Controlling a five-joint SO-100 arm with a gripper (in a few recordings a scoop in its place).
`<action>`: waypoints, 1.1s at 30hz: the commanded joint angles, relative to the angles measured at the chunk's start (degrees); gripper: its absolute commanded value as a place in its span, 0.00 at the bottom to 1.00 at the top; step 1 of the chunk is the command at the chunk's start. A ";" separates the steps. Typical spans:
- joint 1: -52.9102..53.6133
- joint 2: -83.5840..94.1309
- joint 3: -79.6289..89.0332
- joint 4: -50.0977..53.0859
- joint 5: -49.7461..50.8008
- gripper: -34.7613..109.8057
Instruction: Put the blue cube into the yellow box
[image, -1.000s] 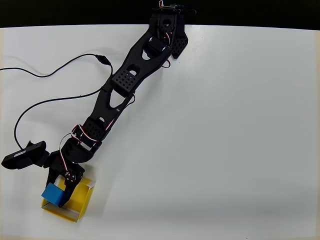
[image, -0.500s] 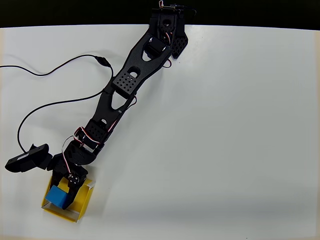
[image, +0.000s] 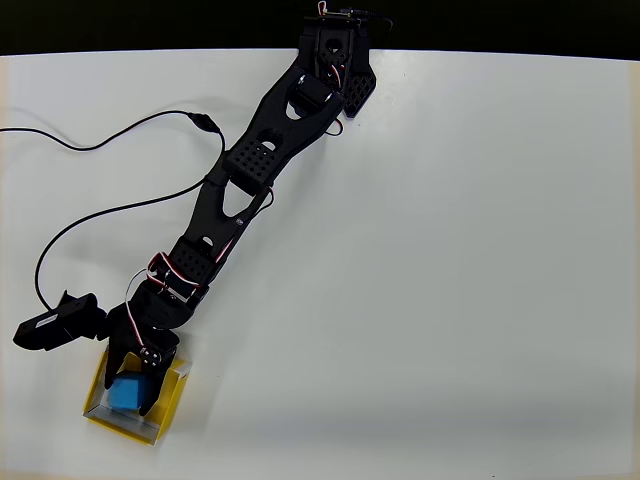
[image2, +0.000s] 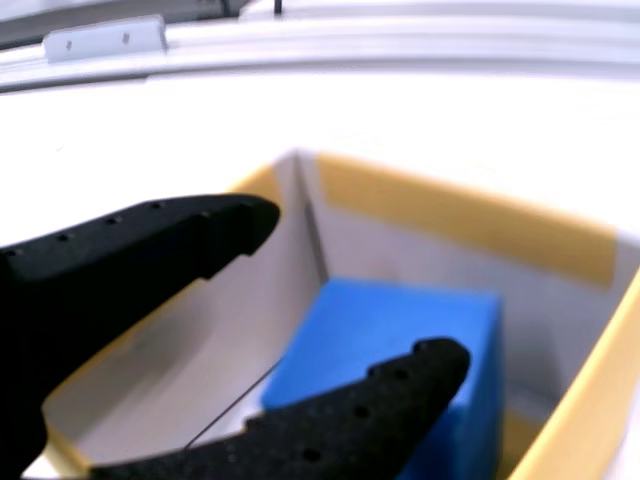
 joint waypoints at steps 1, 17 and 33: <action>-0.53 24.26 3.16 3.87 -1.58 0.46; -9.05 83.06 78.40 -1.49 -6.24 0.34; -21.27 123.49 113.55 11.95 -13.97 0.30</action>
